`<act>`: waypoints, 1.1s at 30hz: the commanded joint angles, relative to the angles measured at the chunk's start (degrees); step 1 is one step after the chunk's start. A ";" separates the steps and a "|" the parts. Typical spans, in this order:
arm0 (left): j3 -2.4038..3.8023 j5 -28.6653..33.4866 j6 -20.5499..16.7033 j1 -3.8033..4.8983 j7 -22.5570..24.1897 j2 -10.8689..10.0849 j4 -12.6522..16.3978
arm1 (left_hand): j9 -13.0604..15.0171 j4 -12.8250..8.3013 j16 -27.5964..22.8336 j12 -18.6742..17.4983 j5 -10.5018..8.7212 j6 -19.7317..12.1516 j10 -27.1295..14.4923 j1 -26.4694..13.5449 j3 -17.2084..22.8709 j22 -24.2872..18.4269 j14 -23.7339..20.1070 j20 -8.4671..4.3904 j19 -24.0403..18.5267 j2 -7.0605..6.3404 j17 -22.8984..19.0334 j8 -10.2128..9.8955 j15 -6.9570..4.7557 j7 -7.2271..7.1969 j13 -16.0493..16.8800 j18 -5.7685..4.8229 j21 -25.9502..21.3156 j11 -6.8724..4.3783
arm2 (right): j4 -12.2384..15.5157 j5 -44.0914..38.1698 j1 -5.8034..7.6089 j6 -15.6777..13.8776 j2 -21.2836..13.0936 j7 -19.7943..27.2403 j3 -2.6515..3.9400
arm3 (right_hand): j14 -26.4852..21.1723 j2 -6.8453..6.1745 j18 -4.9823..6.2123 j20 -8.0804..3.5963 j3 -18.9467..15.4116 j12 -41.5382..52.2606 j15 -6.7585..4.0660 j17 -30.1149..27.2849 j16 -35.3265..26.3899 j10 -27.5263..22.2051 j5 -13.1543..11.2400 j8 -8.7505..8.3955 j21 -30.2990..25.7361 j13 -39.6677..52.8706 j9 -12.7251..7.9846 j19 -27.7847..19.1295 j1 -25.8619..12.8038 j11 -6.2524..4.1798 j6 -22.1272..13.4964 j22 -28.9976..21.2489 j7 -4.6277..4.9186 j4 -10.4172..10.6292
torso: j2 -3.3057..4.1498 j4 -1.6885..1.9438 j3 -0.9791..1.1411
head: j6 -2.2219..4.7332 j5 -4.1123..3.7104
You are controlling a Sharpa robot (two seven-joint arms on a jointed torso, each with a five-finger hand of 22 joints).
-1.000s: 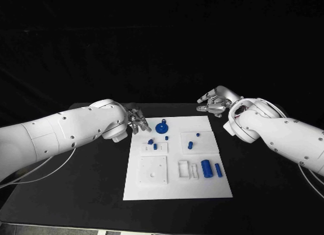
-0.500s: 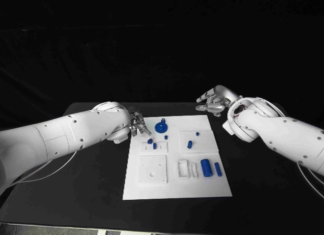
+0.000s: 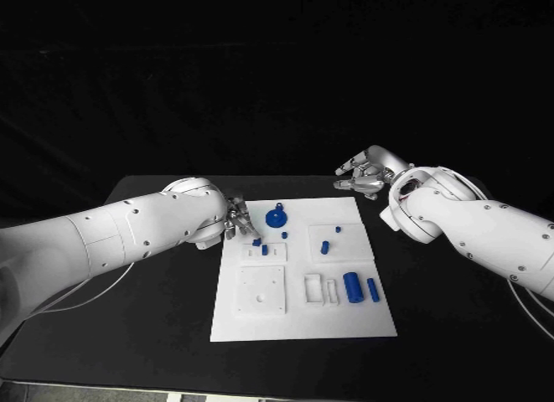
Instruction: Assemble the parts on the task board
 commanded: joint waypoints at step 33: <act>-0.12 0.62 -0.19 -1.53 1.63 1.71 -1.94 | 0.02 -0.09 2.79 -0.33 -0.16 0.68 0.21 0.77 0.29 4.19 1.50 -0.27 0.98 2.42 -0.09 0.11 -0.31 -0.11 -0.10 0.90 0.60 -0.42 | 0.00 -0.17 -0.04 0.60 0.25 0.54 0.03 | 0.05 0.28 0.93 -0.35 -0.35 -0.11 -0.25 0.01 -0.29 -0.08 0.38 -0.23 -0.13 -0.02 0.03 3.19 -0.51 0.00 0.33 5.13 0.17 0.20 | 0.00 -0.02 0.06 | -0.05 -0.06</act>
